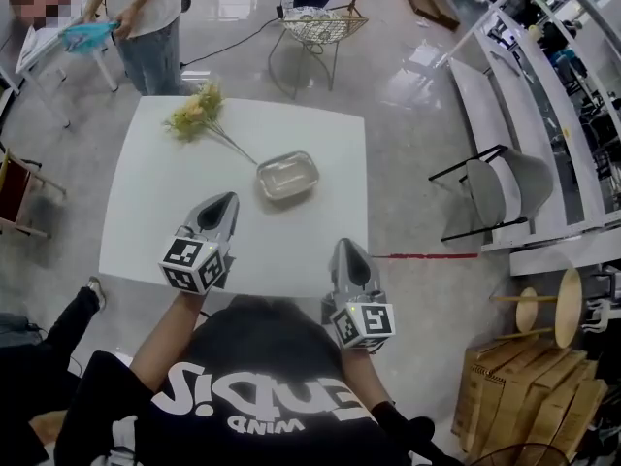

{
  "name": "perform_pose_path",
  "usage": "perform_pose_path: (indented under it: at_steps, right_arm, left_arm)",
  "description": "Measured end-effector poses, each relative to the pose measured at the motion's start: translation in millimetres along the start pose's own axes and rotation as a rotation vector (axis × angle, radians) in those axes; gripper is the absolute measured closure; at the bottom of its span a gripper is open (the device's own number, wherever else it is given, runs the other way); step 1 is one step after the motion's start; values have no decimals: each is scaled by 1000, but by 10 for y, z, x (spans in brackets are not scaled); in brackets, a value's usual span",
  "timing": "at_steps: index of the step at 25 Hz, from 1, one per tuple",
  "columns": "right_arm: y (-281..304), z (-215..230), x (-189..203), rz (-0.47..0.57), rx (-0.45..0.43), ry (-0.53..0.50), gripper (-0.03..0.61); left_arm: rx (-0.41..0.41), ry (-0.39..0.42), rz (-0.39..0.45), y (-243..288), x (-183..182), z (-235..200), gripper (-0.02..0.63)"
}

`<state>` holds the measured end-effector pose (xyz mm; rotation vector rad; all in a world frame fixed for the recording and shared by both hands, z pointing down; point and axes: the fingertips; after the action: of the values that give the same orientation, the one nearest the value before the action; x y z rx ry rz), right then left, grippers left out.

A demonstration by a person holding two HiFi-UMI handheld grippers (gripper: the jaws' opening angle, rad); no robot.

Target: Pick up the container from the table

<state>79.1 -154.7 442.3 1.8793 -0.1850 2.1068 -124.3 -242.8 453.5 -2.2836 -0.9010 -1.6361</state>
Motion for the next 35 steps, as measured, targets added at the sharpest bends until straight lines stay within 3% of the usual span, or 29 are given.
perform_pose_path:
  at_steps: [8,18,35]
  right_arm:
    - [180,297,-109,14,-19,-17,580]
    - [323,435,14,-19,-15,-20,580]
    - [324,713,87,-50,24,6,580]
  left_arm:
    - [-25,-55,-33,389,73,-107,534]
    - [-12,-139,-128,891,396,-366,350]
    - [-112,-361,-285,1565,1138,-867,341]
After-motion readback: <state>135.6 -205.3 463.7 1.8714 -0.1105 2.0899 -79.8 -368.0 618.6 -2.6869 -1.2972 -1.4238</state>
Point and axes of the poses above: the fingertips, and each gripper's own axes: y forward along the fingers, z to its right, x out of its underside, and after that the axes turned 6 degrees about -y, right-handed
